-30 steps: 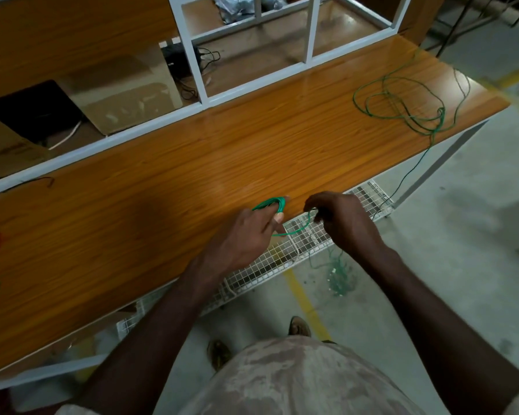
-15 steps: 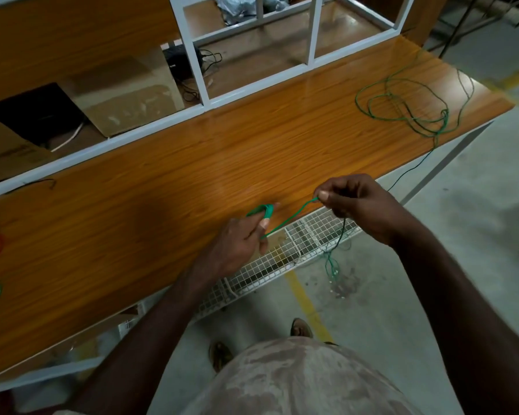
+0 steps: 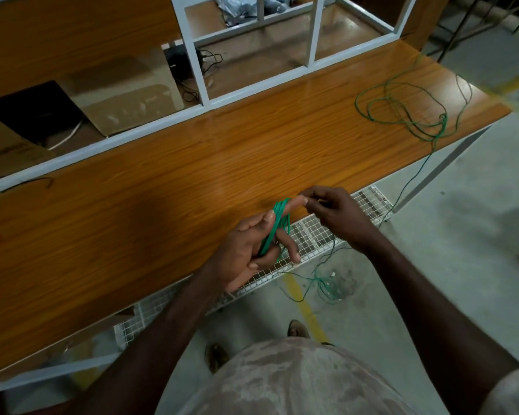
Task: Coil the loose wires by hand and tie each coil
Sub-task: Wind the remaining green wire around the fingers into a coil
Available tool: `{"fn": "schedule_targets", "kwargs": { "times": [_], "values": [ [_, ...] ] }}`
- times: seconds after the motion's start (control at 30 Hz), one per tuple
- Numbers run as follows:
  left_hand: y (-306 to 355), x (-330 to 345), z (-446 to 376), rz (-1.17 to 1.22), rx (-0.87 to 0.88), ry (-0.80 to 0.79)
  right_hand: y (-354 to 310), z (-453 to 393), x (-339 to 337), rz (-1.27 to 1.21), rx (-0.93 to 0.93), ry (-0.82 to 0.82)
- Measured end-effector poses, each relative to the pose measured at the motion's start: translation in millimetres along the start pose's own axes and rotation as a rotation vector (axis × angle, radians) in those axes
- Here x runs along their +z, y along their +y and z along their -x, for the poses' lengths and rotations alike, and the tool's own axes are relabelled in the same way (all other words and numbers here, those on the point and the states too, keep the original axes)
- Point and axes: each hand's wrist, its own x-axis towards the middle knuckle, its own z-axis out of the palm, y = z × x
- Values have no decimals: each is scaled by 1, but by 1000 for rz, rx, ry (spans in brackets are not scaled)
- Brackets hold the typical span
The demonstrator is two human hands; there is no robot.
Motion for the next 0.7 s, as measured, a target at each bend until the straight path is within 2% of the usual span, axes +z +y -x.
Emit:
{"fn": "schedule_targets", "kwargs": {
  "times": [0.1,0.27,0.33,0.43,0.57,0.7],
  "values": [
    [6,-6,-7,79,34,57,18,11,9,34,78,-86],
    [17,-16,-19,92,60,236,32,28,16,-65,133,-126],
    [22,-18,-25,103,65,322,32,34,23,-21,133,-165],
    [26,-26,-38,86,101,447,26,46,39,102,92,-316],
    [24,-42,-47,-182,108,575,-6,61,53,61,39,-482],
    [13,-55,-44,-508,54,605,-43,61,32,-2,14,-502]
  ]
}}
